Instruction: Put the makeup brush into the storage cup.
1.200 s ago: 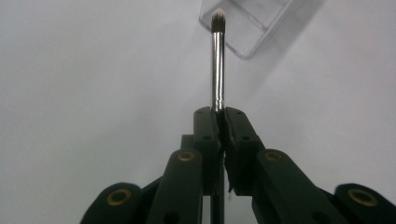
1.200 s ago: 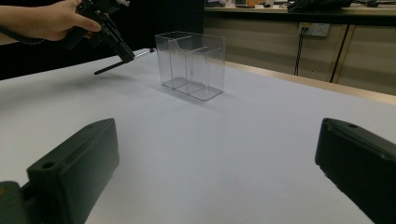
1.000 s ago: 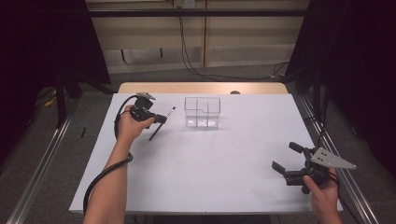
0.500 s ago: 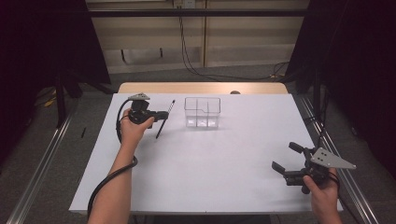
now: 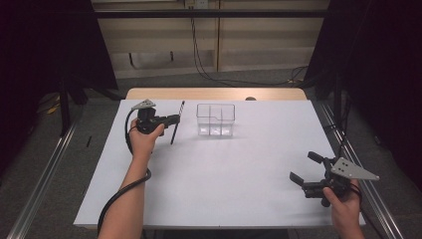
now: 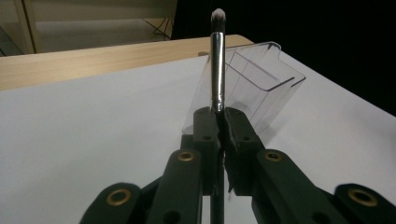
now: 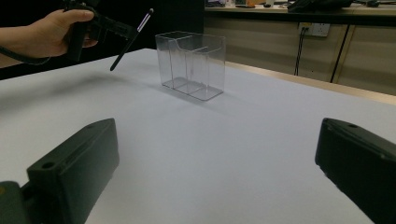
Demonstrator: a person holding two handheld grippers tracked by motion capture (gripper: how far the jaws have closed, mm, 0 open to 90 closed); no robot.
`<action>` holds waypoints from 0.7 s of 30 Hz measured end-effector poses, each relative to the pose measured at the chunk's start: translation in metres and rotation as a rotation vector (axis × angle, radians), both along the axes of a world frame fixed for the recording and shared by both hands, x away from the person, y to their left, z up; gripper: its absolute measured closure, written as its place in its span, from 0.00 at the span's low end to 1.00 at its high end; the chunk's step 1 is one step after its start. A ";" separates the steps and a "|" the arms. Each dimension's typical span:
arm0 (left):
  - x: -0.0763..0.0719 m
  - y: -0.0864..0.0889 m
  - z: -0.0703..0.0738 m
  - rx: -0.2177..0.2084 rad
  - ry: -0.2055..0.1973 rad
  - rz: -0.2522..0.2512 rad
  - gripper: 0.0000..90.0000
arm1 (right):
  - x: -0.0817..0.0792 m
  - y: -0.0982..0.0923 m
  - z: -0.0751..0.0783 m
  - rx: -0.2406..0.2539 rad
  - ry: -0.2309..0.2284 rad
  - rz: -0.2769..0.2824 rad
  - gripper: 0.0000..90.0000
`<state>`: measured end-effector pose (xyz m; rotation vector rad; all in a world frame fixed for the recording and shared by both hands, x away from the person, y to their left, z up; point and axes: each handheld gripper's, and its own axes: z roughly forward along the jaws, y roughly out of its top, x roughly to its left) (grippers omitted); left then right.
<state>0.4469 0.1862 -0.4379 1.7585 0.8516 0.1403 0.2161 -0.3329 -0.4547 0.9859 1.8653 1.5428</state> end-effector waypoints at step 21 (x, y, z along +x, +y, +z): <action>-0.004 -0.007 0.010 -0.114 -0.071 0.020 0.94 | 0.000 0.000 0.000 0.000 -0.001 0.001 0.00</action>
